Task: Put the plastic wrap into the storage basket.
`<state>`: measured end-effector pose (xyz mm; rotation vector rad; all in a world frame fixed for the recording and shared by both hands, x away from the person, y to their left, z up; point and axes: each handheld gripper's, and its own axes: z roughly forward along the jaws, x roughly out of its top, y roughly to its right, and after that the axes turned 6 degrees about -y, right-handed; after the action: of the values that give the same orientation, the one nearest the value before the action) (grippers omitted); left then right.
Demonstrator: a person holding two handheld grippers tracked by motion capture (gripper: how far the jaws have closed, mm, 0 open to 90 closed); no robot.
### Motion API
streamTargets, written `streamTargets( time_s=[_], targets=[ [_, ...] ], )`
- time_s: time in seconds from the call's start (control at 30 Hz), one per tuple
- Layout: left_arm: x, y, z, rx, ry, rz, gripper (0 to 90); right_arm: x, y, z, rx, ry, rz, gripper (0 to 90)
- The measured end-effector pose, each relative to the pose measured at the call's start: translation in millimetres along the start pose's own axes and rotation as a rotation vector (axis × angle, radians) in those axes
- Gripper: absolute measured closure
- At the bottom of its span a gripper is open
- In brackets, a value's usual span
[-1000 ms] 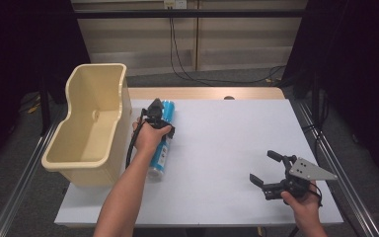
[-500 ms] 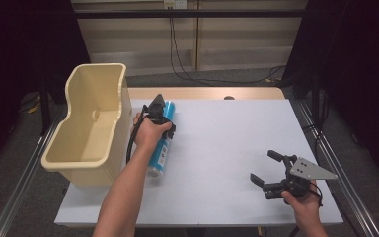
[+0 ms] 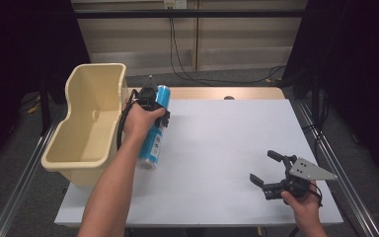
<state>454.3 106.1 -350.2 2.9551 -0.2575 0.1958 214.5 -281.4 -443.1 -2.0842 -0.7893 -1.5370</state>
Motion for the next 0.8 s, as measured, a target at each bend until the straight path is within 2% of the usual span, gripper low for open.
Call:
streamTargets(
  time_s=[0.07,0.2,0.23,0.27,0.43,0.63,0.8],
  targets=[
    [-0.9,-2.8,-15.4,-0.003,0.004,-0.007,32.2,0.1,-0.2,0.2,0.002,0.0,-0.003,1.3],
    [-3.0,-5.4,-33.6,-0.01,-0.001,-0.01,32.2,0.3,-0.3,-0.1,0.001,0.001,-0.002,1.3],
    [-3.0,-5.4,-33.6,-0.01,-0.001,-0.01,32.3,0.3,-0.3,-0.1,0.001,0.001,-0.002,1.3],
    [-4.6,-6.1,-41.8,-0.009,0.003,-0.007,32.2,0.2,-0.3,0.0,0.001,0.0,-0.002,1.3],
    [-9.8,-8.6,-56.5,-0.021,0.015,0.003,32.2,0.2,-1.2,0.9,0.002,0.0,-0.001,1.3],
    [-16.0,-17.6,-80.8,-0.015,0.008,-0.001,32.2,0.2,-1.7,1.7,0.003,-0.002,-0.004,1.3],
    [-20.7,-22.4,-93.8,-0.003,0.02,0.002,32.2,0.2,-1.6,1.5,0.003,-0.003,0.002,1.3]
  ],
)
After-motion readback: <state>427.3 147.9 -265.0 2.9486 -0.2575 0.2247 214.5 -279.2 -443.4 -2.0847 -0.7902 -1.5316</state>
